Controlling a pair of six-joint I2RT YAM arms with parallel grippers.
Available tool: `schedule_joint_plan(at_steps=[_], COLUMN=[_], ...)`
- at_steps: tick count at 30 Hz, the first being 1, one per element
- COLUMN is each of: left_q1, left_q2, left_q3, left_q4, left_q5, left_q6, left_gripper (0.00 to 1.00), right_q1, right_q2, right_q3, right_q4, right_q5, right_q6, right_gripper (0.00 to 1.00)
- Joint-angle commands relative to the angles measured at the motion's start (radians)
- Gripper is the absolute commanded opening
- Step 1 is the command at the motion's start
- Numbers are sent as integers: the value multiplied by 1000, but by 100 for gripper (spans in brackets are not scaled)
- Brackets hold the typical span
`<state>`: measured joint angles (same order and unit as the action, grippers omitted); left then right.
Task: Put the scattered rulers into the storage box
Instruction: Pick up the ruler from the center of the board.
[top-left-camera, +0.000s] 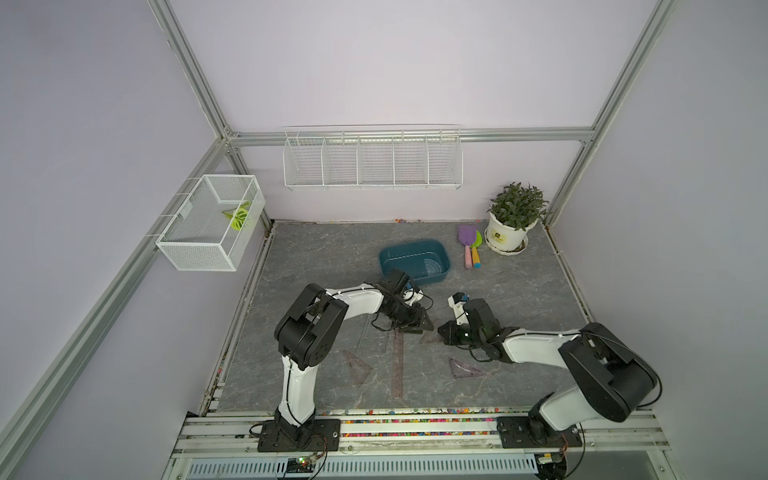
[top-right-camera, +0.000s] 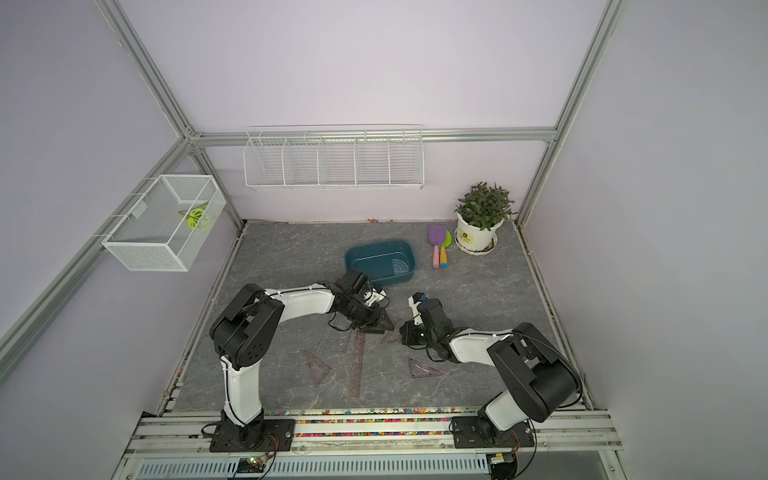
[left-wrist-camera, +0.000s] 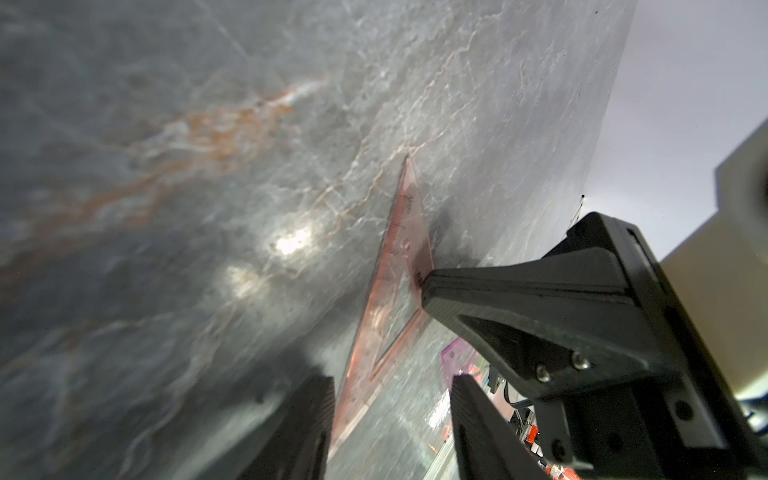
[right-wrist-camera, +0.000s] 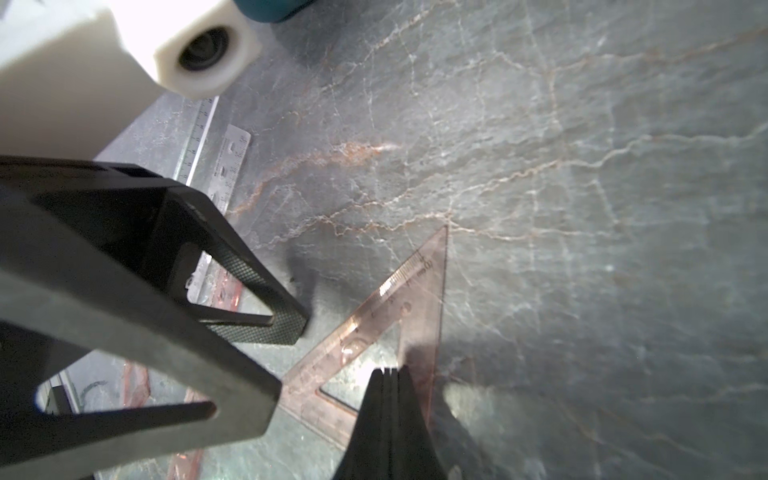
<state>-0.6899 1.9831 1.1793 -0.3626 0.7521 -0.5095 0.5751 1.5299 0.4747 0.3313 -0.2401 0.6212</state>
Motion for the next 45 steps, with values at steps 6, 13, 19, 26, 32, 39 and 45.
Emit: schedule_joint_plan(at_steps=[6, 13, 19, 26, 32, 39, 45], left_q1=[4, -11, -15, -15, -17, -24, -32], left_q2=[-12, -17, -24, -23, -18, -2, 16], left_q3=[-46, -49, -61, -73, -76, -79, -99], left_q4=[-75, -69, -65, -59, -59, -45, -2], left_q5=[-73, -69, -74, -69, -70, -52, -20], left_q6=[12, 3, -1, -4, -4, -9, -27], left_gripper=[52, 52, 52, 52, 52, 52, 51], right_q1=[2, 2, 2, 2, 2, 2, 3], right_q2=[11, 9, 22, 25, 48, 44, 51], right_q3=[-72, -89, -107, -126, -147, -160, -162], right_q4=[-149, -139, -125, -101, -73, -64, -53], right_q5=[71, 71, 75, 70, 69, 68, 64], right_q6=[19, 28, 40, 49, 62, 67, 70], right_gripper=[0, 0, 0, 0, 0, 0, 0])
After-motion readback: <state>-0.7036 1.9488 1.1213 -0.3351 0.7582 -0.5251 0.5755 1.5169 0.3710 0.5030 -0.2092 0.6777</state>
